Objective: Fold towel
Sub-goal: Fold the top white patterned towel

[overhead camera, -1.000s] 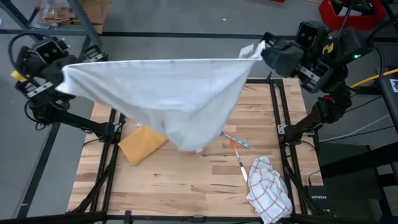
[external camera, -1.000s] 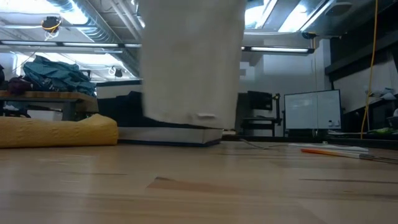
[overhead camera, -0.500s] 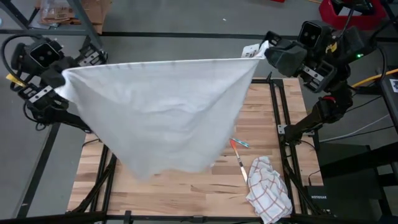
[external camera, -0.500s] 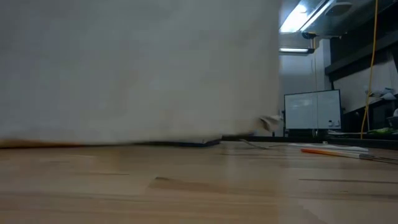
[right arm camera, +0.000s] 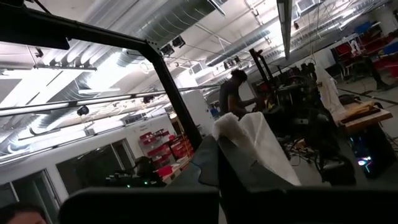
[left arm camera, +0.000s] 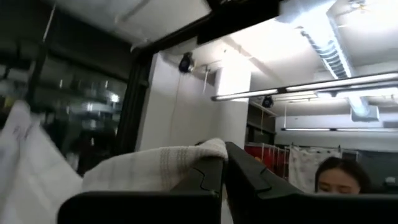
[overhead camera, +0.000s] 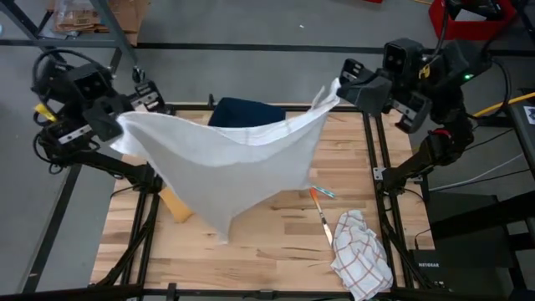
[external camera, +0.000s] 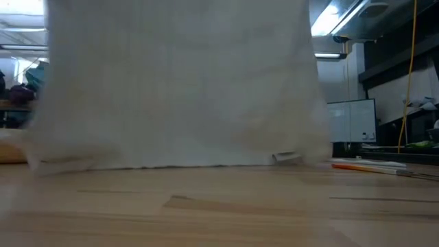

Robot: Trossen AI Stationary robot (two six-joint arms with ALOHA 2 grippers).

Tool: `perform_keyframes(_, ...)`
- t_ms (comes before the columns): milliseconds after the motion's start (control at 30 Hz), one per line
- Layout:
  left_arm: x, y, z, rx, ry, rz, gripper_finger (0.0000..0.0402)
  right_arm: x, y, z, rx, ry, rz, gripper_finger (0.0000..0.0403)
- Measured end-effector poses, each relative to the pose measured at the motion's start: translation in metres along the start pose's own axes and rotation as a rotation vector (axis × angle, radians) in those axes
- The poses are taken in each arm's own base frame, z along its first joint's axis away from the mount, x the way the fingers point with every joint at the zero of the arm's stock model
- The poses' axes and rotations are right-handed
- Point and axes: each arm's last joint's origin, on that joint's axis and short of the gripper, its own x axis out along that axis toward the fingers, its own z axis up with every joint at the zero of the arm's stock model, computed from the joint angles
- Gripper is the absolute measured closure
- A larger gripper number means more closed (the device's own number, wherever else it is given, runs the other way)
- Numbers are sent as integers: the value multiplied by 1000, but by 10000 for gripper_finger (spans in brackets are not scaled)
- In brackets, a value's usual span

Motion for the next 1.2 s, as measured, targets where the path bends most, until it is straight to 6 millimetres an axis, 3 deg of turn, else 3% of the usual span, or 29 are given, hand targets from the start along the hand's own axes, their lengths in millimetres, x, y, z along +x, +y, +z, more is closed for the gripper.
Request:
perform_keyframes(167, -1, -5, 8, 190, -87, -19, 401, 0, -1, 0, -22, -14, -21, 403)
perform_keyframes(333, -4, -8, 14, 394, -160, 83, 401, 0, -2, 1, -91, -35, -66, 403)
perform_keyframes(500, -4, -7, 14, 474, -169, 124, 401, 0, -5, 3, -121, -85, -154, 403)
perform_keyframes(767, -3, -6, 13, 192, -170, 87, 401, 1, -2, 0, -51, -28, -47, 403)
perform_keyframes(933, 0, -9, 8, -9, -111, -5, 401, 10, 5, -14, 2, 48, 30, 403)
perform_keyframes(1200, 12, -17, -10, -94, -33, -106, 401, 17, 32, -34, 11, 95, 91, 403)
